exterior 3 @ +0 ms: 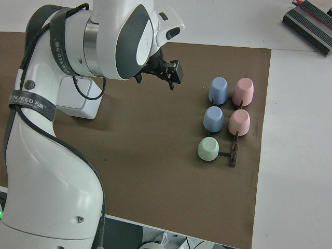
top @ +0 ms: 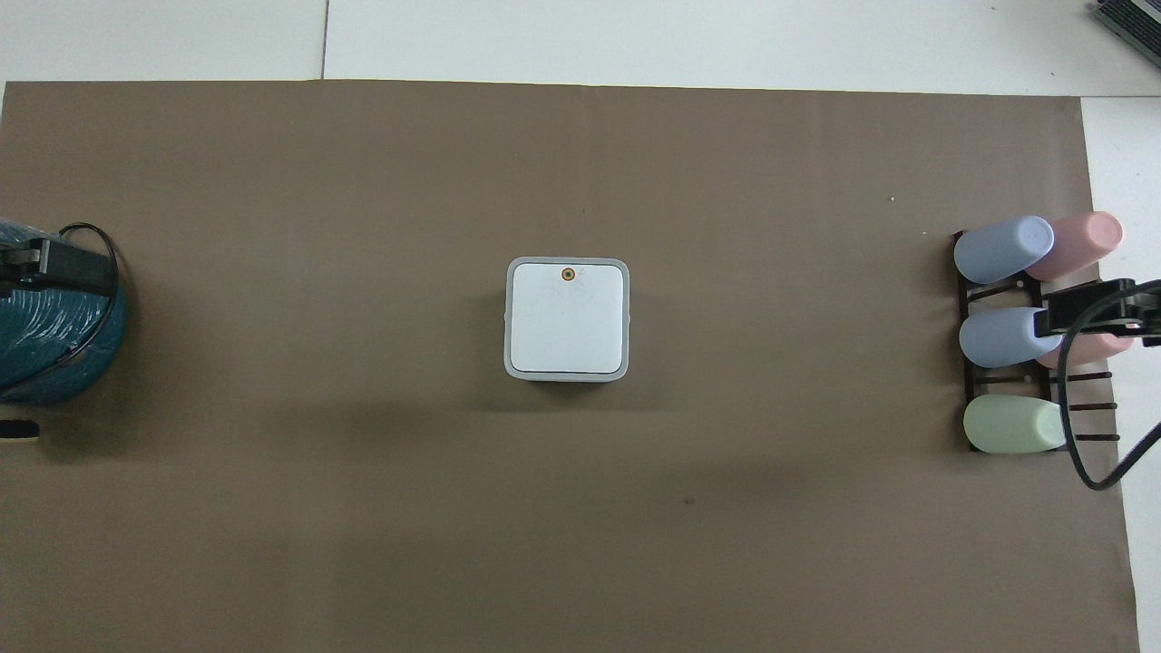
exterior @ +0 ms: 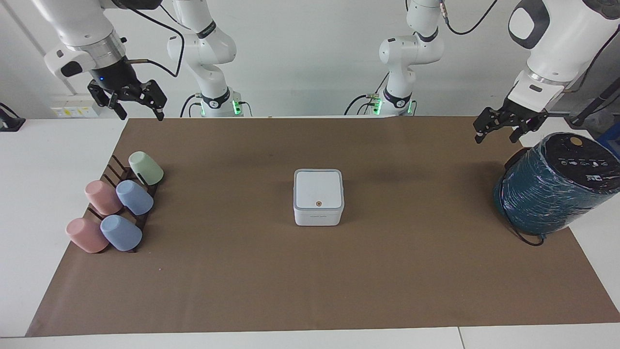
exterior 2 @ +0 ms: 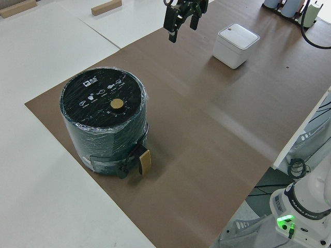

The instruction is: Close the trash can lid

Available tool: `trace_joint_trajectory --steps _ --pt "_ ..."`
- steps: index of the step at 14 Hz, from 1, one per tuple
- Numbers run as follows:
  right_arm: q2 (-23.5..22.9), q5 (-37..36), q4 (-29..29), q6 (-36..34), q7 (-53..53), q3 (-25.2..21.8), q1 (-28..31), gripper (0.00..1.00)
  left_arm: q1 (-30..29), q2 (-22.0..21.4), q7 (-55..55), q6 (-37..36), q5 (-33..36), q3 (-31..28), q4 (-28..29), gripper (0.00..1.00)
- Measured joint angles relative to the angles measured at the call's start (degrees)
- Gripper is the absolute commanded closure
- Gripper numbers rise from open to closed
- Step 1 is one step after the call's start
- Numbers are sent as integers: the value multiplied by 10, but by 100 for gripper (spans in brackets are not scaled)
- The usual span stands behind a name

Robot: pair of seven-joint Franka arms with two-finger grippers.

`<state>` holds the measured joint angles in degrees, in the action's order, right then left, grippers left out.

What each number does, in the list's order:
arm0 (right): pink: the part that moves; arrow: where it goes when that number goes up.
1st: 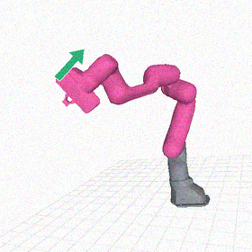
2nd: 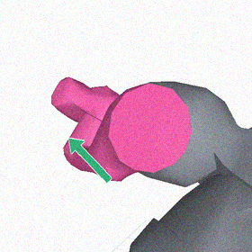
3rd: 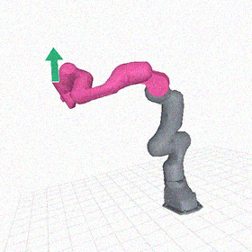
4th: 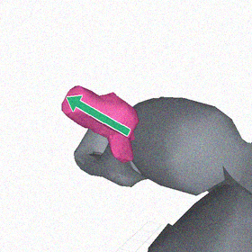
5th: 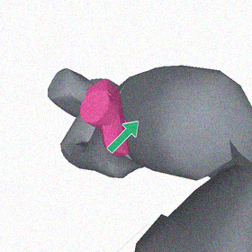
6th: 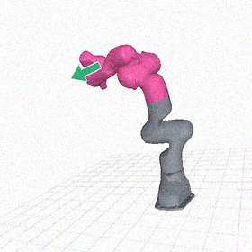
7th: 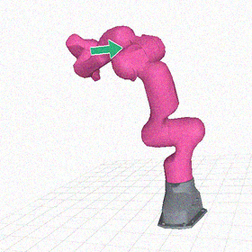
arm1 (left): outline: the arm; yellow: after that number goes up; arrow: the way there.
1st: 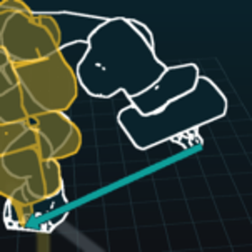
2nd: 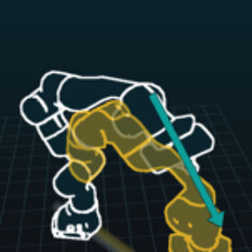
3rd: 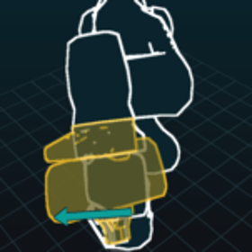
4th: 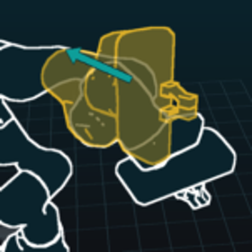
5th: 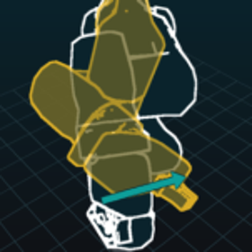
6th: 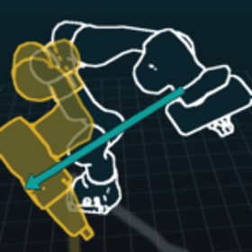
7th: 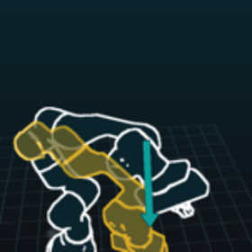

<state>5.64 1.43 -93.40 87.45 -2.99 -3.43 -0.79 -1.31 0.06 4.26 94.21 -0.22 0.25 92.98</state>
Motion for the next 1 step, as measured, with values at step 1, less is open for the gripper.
trace_joint_trajectory --steps 1 --pt "0 0 0 0 0 0 0 0 0 0 -1 0 0 0 0 0"
